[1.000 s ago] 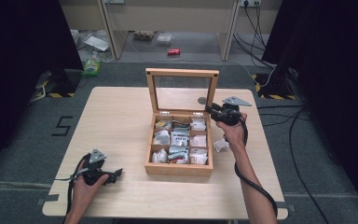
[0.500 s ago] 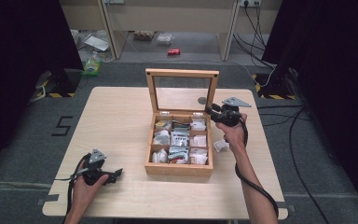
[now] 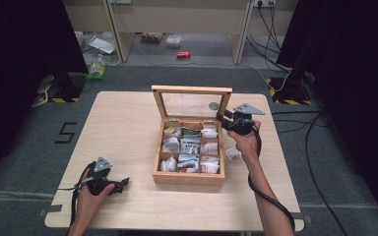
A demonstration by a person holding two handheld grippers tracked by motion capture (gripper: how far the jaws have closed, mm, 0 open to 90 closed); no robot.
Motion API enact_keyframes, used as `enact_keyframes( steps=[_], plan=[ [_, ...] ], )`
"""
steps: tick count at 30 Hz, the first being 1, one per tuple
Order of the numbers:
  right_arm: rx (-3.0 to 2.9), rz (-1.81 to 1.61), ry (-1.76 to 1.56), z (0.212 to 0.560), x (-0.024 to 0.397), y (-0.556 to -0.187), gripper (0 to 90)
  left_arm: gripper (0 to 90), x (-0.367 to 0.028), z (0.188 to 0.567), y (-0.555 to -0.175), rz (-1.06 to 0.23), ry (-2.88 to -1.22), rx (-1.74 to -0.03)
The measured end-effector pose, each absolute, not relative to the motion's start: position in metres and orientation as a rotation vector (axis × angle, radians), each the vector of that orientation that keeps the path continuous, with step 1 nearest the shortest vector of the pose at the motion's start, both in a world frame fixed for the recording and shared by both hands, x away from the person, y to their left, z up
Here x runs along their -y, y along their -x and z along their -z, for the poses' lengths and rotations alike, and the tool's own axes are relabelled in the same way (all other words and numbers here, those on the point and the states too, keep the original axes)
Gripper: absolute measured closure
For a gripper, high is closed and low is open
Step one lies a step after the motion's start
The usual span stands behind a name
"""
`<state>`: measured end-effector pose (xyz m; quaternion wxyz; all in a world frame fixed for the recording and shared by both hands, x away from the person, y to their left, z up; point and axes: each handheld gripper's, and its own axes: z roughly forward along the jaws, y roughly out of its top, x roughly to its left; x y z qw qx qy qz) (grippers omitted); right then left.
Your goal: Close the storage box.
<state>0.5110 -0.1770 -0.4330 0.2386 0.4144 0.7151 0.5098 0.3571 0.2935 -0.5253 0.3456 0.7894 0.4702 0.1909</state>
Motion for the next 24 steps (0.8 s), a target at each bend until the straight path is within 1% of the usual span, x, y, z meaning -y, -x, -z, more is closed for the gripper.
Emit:
enact_keyframes(
  steps=[19,24],
  plan=[
    [-1.977,-1.397,-1.138,0.436,0.177,-0.495,56.8,0.0,-0.293,0.525,-0.357,-0.496,-2.046,-1.221],
    [-1.96,-1.447,-1.133,0.434,0.179,-0.489,55.7,0.0,-0.293,0.525,-0.357,-0.496,-2.046,-1.222]
  ],
)
